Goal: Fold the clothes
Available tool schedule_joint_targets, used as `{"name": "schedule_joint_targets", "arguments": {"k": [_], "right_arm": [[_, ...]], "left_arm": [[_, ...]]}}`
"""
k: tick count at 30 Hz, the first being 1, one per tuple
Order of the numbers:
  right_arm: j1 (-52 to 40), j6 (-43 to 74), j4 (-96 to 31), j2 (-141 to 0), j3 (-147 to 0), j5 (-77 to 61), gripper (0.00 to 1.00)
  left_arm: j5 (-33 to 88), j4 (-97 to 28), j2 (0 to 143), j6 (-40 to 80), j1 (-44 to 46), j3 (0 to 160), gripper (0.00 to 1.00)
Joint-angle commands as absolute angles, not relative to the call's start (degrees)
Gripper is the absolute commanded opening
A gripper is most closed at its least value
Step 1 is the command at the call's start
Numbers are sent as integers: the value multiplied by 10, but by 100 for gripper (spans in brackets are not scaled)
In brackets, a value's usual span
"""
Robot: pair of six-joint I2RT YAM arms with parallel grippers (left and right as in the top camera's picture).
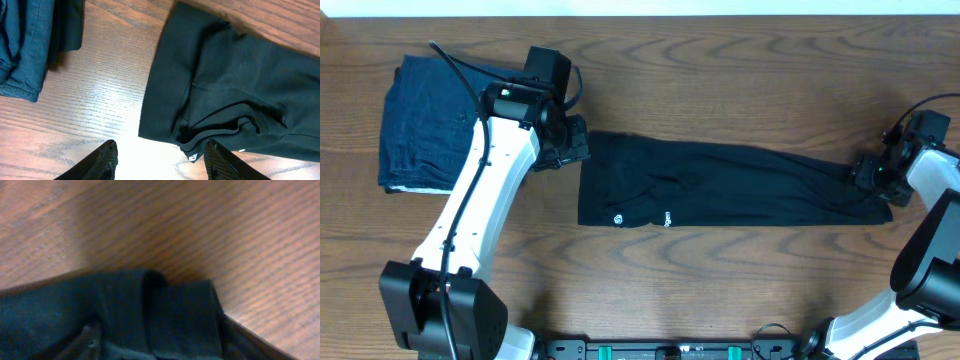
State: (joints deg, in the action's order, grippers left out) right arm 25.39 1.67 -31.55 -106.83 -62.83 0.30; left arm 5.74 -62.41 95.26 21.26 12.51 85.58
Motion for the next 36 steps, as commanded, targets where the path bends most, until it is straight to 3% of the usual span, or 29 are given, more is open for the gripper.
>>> {"name": "schedule_joint_targets", "arguments": {"k": [1,4,7,8,11,14,29,30,36], "right_arm": [[259,9,-310,-1070,-611,10,54],[259,12,-309,-1070,-611,10,36],[261,17,-308,-1070,-611,10,31],[263,17,-307,-1070,-611,11,32],[271,26,-297,-1070,-611,11,52],[280,34,-278,-1070,-611,1,60],[309,20,-277,-1070,-599,-7,56],[309,20,-273,-1070,-595,-7,53],[309,21,-263,-1070,-583,-21,19]], "left_arm": [[53,-629,956,220,122,850,57],[53,-632,956,220,122,850,57],[53,-631,956,220,122,850,57],[53,-631,956,220,122,850,57],[53,-631,956,220,122,850,57],[53,-631,956,220,122,850,57],[53,-632,956,220,122,850,57],[53,-632,956,220,122,850,57],[53,-632,956,220,122,850,57]]}}
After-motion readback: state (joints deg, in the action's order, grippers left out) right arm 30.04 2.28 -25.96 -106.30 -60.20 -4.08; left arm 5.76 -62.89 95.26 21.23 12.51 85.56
